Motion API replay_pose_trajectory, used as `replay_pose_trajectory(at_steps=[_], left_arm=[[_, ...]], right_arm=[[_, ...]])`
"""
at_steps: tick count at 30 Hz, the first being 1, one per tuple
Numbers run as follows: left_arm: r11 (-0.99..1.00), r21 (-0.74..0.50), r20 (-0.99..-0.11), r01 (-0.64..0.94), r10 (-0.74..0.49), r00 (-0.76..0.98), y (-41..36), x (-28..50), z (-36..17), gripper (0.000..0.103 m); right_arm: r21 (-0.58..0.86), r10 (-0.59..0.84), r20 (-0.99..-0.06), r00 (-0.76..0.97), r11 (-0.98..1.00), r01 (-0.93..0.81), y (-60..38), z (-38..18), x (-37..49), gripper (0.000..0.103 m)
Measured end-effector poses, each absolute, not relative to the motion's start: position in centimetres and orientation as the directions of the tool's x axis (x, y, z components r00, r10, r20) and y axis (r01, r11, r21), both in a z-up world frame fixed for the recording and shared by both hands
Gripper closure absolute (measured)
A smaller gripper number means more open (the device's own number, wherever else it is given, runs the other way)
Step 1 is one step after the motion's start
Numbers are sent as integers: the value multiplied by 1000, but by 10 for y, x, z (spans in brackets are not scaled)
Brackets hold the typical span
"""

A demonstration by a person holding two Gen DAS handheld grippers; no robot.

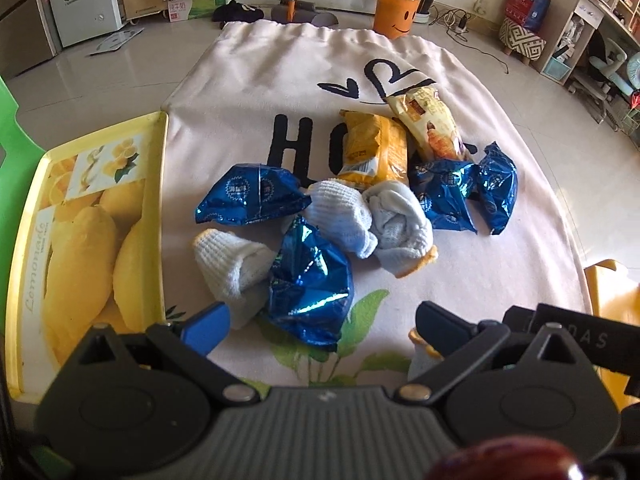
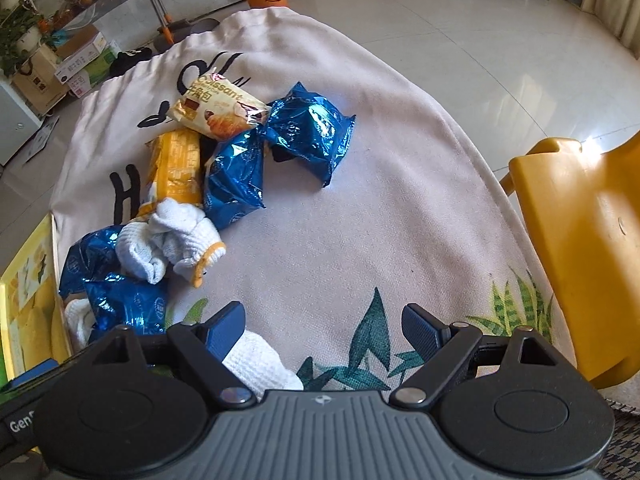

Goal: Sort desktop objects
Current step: 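Grasp the white knit glove with the right gripper and lift it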

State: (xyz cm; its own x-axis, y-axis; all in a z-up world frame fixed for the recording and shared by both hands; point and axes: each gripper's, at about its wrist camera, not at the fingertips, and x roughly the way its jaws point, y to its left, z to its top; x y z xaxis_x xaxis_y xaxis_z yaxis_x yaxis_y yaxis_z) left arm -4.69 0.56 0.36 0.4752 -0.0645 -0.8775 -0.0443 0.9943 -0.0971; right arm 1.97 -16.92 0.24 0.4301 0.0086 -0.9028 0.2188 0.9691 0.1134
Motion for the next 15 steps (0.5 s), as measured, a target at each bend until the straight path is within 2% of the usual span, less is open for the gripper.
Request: replay_pose_trajectory(at_steps=[5, 15], left_arm=[[991, -112, -874, -72, -64, 482, 15, -60, 6, 0], [994, -96, -863, -45, -61, 501, 24, -93, 9, 0]], right_arm=[[116, 29, -906, 423, 977, 180, -158, -6, 1, 17], [190, 66, -907, 416, 945, 265, -160, -14, -37, 17]])
